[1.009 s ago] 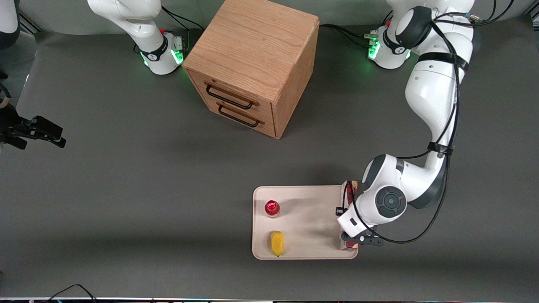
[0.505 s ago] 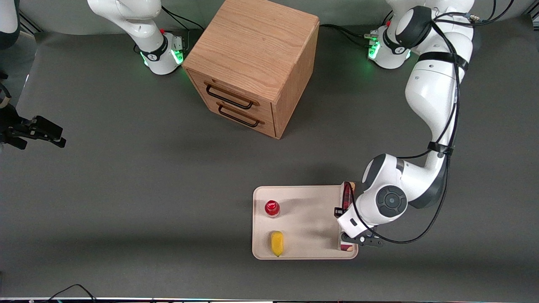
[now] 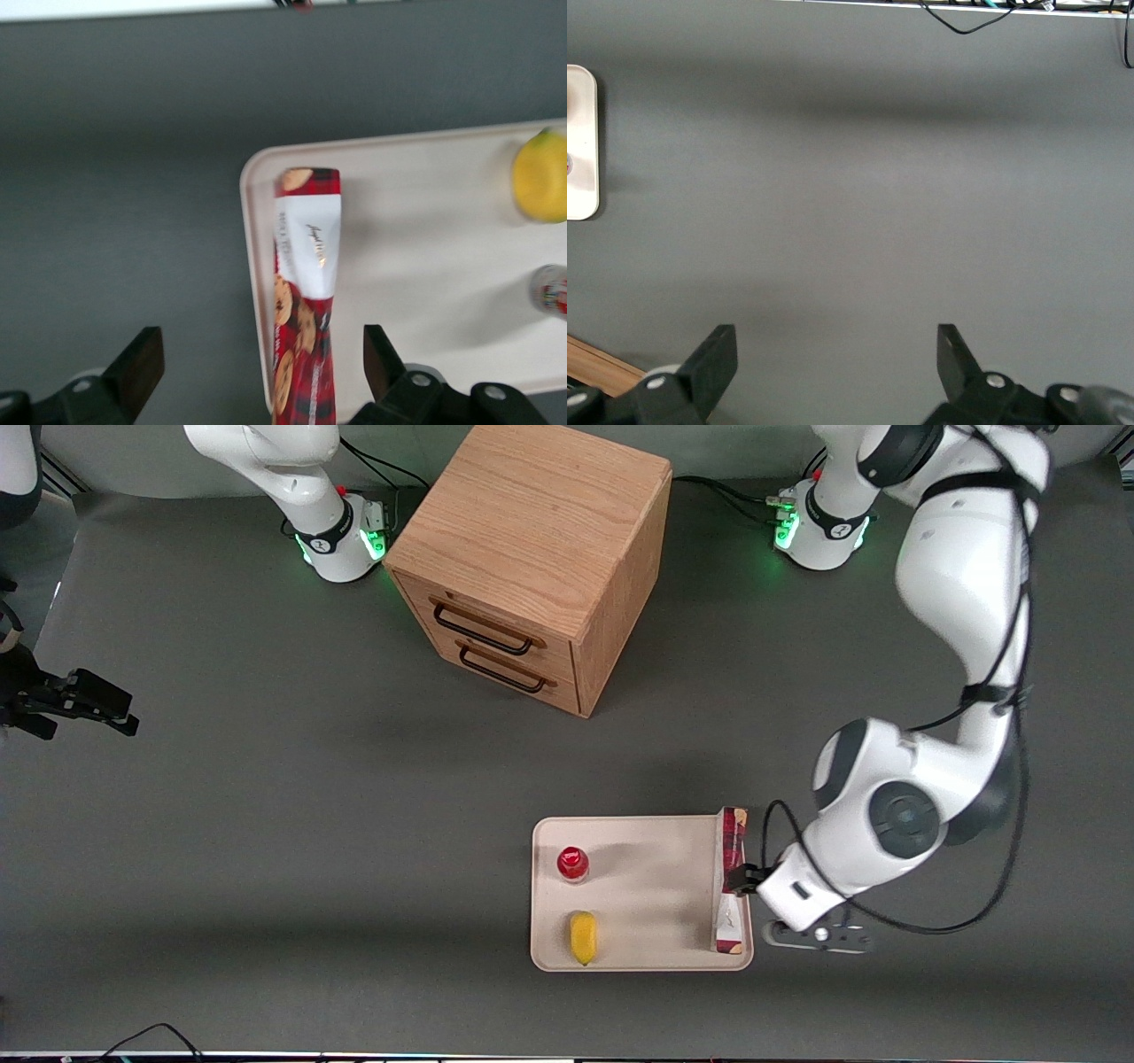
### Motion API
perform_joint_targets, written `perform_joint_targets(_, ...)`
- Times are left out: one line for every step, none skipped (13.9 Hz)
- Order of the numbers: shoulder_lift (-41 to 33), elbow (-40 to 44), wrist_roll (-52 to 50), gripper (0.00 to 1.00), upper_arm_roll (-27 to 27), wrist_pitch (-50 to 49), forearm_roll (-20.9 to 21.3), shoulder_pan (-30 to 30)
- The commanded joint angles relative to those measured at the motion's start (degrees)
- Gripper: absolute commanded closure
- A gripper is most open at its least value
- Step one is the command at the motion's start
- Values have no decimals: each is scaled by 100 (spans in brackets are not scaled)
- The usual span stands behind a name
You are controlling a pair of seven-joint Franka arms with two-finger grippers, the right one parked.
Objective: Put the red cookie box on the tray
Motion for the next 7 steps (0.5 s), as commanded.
perform_joint_targets(-1509, -1339, 103, 0, 108, -371, -330, 440)
perform_joint_targets(-1836, -1429, 208, 0, 108, -826, -383, 582)
perform_joint_targets(-2101, -1439, 340, 0, 108, -1257, -462, 714)
perform_joint_targets(-2364, -1448, 463, 0, 108, -1627, -532, 854)
perform_joint_targets(-2602, -1483, 586, 0, 108, -1927, -551, 986)
perform_joint_targets(-2857, -1587, 744, 0, 108, -2121, -559, 1092)
perform_joint_targets(-3181, -1763, 884, 0, 99, -2236, -560, 1232)
